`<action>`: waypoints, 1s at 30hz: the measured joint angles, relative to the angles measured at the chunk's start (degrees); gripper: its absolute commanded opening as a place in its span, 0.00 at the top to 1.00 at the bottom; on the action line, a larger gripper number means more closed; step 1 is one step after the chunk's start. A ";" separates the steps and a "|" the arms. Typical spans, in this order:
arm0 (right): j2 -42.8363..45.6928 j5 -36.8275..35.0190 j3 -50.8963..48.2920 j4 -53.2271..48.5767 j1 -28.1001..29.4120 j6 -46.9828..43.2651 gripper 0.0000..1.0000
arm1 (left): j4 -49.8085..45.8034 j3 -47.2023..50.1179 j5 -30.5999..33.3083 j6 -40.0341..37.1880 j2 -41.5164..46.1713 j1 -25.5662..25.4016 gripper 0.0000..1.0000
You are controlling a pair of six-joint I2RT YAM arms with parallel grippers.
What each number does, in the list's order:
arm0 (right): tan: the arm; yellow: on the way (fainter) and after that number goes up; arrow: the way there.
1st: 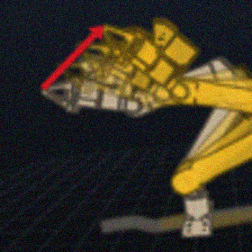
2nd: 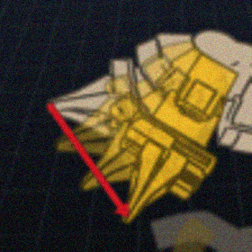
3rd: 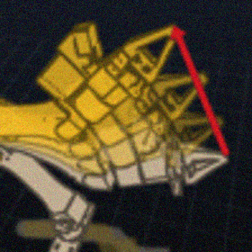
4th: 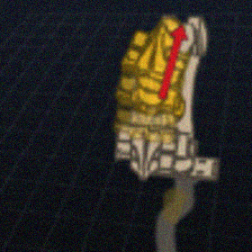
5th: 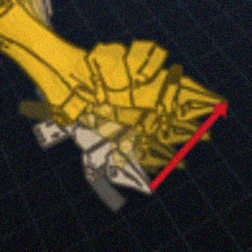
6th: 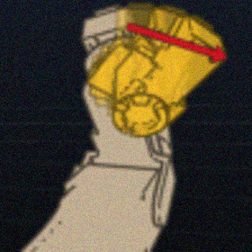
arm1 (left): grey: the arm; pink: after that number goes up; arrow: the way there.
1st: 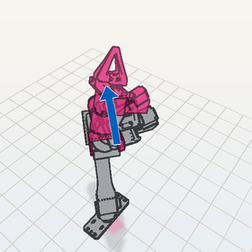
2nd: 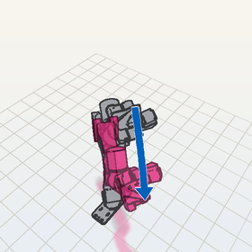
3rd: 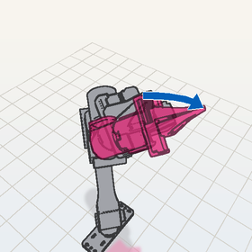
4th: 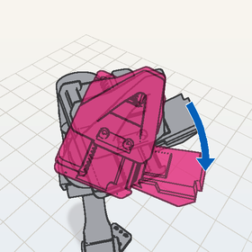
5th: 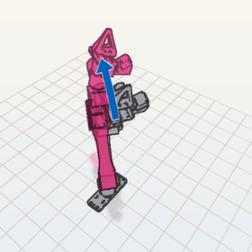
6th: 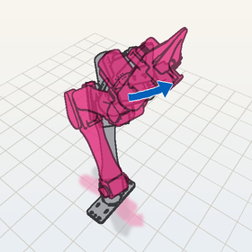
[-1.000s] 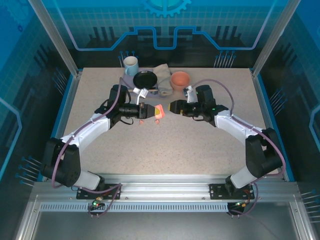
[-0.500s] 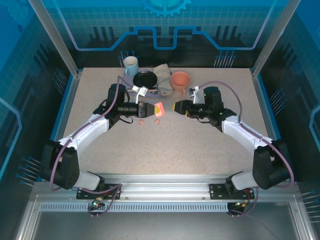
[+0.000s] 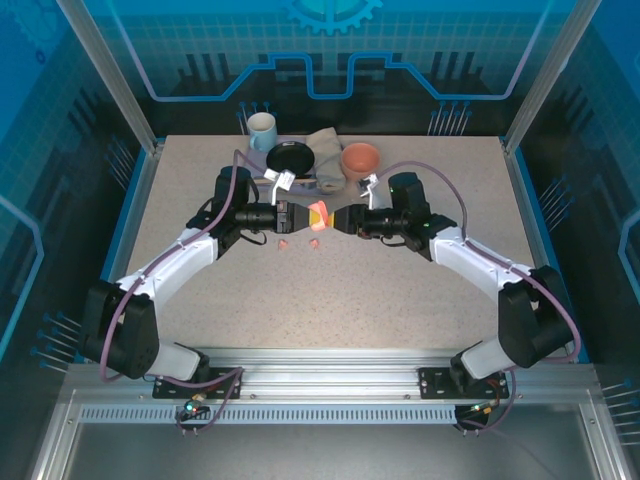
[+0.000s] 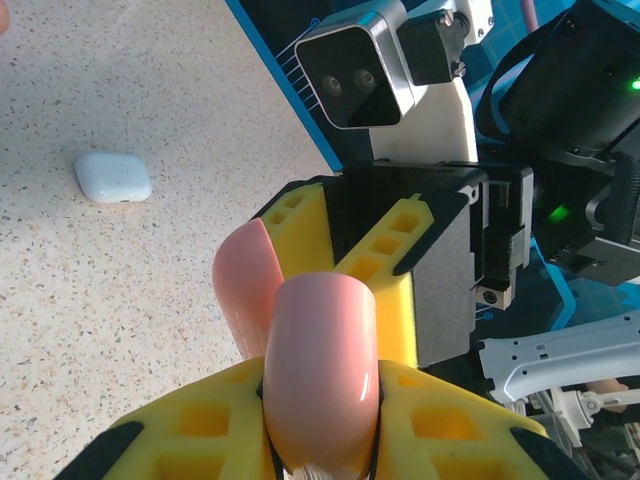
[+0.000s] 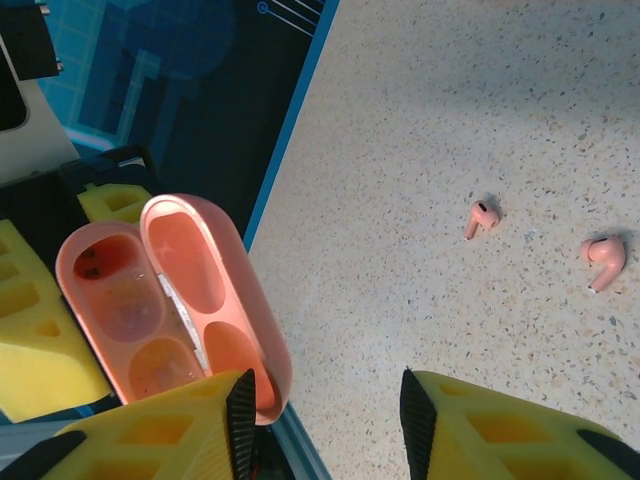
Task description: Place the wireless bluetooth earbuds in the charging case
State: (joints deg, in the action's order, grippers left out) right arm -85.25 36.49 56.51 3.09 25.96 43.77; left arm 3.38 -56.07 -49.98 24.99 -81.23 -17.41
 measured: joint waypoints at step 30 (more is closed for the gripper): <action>-3.26 1.25 5.84 -1.16 0.57 -0.66 1.00 | 3.65 0.76 2.60 3.41 0.74 0.09 0.19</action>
State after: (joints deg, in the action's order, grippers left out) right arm -88.51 37.74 62.35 1.93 26.52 43.11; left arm 7.03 -55.31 -47.37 28.40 -80.49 -17.32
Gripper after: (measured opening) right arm 0.044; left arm 0.663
